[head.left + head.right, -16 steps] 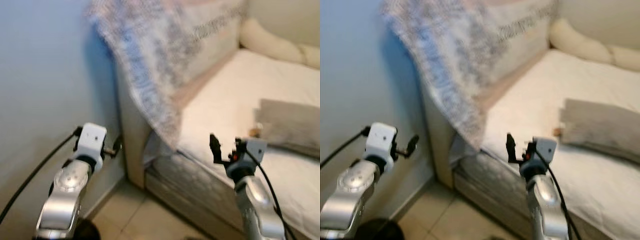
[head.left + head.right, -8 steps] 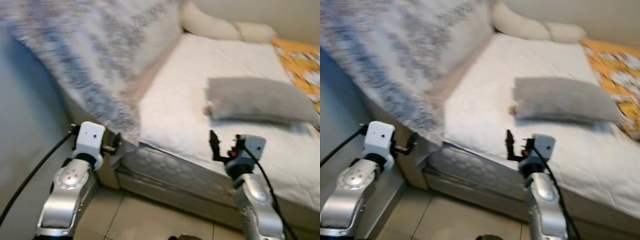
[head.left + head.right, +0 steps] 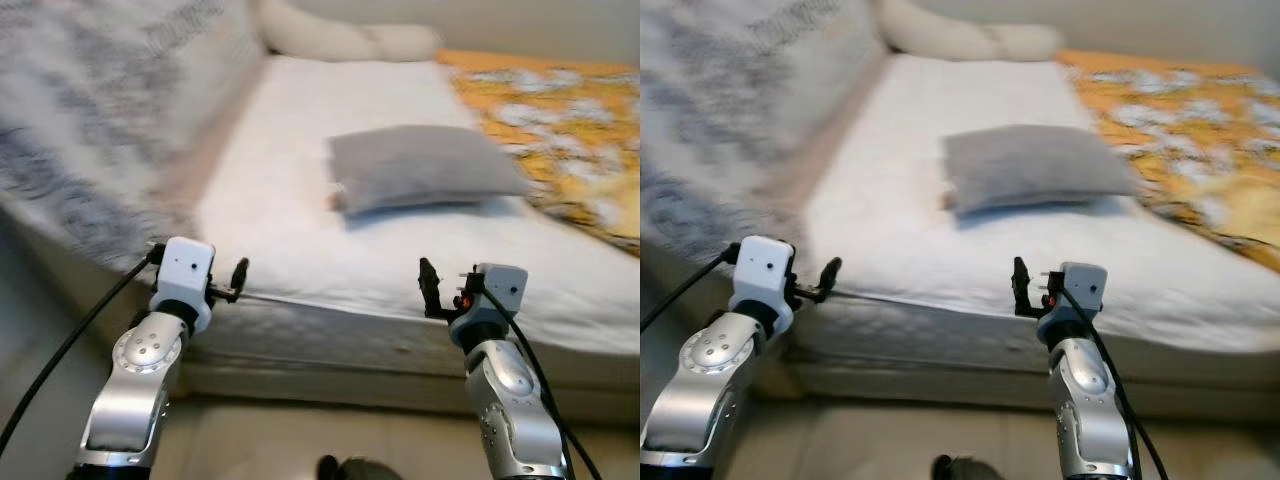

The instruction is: Clean up the room

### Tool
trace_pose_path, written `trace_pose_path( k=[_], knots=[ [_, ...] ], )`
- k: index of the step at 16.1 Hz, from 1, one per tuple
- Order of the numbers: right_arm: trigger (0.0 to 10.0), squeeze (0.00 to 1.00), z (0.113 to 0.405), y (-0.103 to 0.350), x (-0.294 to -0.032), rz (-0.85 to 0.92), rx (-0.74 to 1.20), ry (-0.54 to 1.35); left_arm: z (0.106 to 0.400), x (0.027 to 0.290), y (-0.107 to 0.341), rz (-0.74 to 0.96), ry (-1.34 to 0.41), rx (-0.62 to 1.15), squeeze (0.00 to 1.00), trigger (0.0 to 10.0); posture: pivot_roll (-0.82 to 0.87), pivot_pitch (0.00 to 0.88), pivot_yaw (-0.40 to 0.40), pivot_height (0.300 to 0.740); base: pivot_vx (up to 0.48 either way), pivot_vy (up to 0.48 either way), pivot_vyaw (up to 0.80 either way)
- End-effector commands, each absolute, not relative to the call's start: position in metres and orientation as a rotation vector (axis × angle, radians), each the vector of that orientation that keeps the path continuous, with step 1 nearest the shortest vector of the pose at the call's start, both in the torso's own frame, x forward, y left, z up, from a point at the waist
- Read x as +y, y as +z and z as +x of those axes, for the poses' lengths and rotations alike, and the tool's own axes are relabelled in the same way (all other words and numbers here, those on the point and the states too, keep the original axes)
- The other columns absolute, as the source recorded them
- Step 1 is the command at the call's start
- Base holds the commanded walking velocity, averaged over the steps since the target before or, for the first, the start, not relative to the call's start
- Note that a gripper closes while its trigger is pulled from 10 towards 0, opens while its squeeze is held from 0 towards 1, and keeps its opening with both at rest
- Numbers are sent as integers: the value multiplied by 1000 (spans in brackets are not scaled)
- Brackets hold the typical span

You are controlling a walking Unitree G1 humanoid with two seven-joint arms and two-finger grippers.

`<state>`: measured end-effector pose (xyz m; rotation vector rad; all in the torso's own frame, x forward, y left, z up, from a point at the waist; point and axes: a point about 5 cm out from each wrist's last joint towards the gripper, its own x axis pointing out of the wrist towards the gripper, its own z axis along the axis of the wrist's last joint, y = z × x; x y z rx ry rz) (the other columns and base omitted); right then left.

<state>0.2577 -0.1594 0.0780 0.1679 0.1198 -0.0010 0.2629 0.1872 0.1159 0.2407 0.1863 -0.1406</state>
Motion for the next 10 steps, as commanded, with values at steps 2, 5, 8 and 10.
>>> trace_pose_path(
  k=[2, 5, 8, 10],
  knots=[
    [10000, 1000, 261, 79, -158, 168, 131, -1, 265, 185, 117, 252, -143, 181, 0, 10000, -7, 0, -25, 740, 0, -390, 0],
    [10000, 502, 263, 78, -155, 185, 146, 11, 267, 186, 118, 252, -139, 178, 0, 10000, -7, 0, -25, 740, 0, -455, 0],
    [10000, 0, 264, 78, -154, 192, 154, 15, 268, 185, 118, 219, -132, 177, 0, 10000, -9, 0, -24, 740, 0, -135, 0],
    [10000, 0, 266, 77, -155, 167, 167, 15, 269, 184, 121, 222, -138, 161, 0, 10000, -6, 0, -27, 740, 0, 0, 0]
  ],
)
